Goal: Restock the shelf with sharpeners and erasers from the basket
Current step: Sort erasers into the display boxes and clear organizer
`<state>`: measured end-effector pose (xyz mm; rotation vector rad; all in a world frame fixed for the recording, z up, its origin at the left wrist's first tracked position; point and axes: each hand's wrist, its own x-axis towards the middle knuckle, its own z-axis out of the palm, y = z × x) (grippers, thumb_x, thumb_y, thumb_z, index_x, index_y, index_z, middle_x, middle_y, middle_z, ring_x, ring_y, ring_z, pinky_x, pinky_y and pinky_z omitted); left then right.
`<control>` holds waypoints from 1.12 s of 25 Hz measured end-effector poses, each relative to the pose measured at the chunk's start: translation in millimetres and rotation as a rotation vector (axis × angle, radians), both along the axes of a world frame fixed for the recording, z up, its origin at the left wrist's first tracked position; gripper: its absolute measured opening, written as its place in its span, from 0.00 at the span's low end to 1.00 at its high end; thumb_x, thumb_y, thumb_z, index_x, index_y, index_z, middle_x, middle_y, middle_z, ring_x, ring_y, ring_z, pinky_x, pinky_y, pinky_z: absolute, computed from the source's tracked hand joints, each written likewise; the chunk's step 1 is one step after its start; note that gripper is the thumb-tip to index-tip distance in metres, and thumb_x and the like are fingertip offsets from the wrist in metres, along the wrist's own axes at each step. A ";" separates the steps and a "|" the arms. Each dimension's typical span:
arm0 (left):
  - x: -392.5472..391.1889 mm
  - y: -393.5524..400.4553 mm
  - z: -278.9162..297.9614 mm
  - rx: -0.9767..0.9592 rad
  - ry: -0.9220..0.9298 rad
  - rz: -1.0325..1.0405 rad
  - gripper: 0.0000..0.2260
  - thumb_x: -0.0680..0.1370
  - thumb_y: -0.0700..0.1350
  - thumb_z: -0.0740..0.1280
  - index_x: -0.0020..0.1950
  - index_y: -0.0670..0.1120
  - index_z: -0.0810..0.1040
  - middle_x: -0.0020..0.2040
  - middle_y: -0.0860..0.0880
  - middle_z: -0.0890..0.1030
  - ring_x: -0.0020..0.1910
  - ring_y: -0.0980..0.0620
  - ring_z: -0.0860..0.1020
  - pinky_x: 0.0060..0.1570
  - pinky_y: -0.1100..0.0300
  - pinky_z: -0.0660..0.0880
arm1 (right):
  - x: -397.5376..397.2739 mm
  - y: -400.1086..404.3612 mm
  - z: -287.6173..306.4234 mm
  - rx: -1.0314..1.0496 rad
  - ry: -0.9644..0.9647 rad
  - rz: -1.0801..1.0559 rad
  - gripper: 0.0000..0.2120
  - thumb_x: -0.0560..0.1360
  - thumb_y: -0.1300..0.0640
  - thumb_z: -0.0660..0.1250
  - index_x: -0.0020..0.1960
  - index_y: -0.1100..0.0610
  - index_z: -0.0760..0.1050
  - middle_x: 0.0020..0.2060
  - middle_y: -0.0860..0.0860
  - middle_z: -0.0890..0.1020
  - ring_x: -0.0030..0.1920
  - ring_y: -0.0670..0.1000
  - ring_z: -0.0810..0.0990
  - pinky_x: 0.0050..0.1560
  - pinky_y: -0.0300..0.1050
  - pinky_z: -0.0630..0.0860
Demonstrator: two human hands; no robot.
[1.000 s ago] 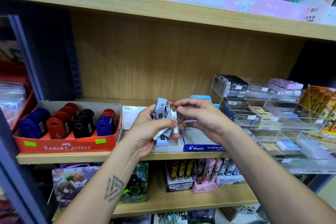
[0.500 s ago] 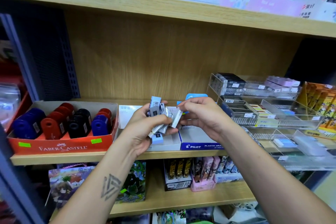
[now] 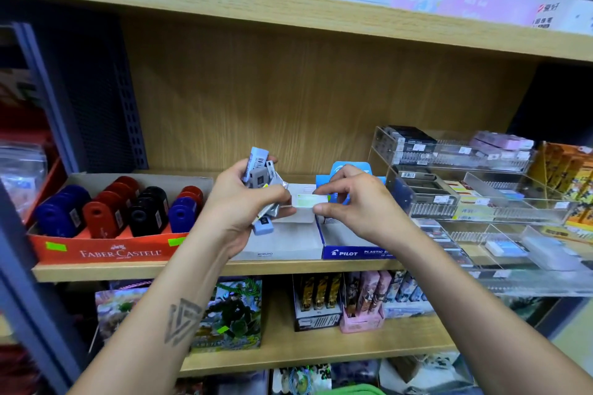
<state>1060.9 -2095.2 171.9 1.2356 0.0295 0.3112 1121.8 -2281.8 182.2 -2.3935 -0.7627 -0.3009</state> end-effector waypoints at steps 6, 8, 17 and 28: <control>-17.5 35.6 17.6 0.052 -0.058 0.088 0.24 0.65 0.22 0.71 0.56 0.41 0.79 0.45 0.37 0.78 0.46 0.32 0.81 0.43 0.45 0.82 | -10.2 62.2 -16.7 -0.185 0.061 -0.010 0.17 0.74 0.51 0.74 0.60 0.56 0.81 0.47 0.52 0.80 0.48 0.51 0.78 0.45 0.39 0.70; -22.4 46.8 19.8 0.041 -0.072 0.108 0.24 0.66 0.22 0.71 0.58 0.40 0.78 0.45 0.36 0.78 0.46 0.32 0.80 0.44 0.45 0.82 | -11.7 85.2 -27.9 -0.195 0.081 0.015 0.17 0.73 0.51 0.74 0.59 0.56 0.81 0.52 0.54 0.82 0.53 0.53 0.79 0.50 0.42 0.74; -40.4 60.6 26.3 0.002 -0.125 0.083 0.24 0.67 0.22 0.70 0.60 0.40 0.77 0.46 0.37 0.77 0.45 0.34 0.81 0.46 0.42 0.82 | -20.0 106.2 -50.8 -0.184 0.020 0.047 0.11 0.74 0.61 0.68 0.53 0.51 0.84 0.51 0.48 0.84 0.54 0.52 0.80 0.54 0.41 0.74; -38.2 41.9 14.7 -0.025 -0.051 -0.009 0.24 0.66 0.22 0.71 0.58 0.41 0.78 0.47 0.38 0.77 0.54 0.25 0.78 0.44 0.45 0.81 | -22.3 103.5 -44.3 -0.279 0.084 0.226 0.08 0.80 0.55 0.62 0.55 0.50 0.78 0.51 0.51 0.81 0.52 0.53 0.77 0.50 0.48 0.75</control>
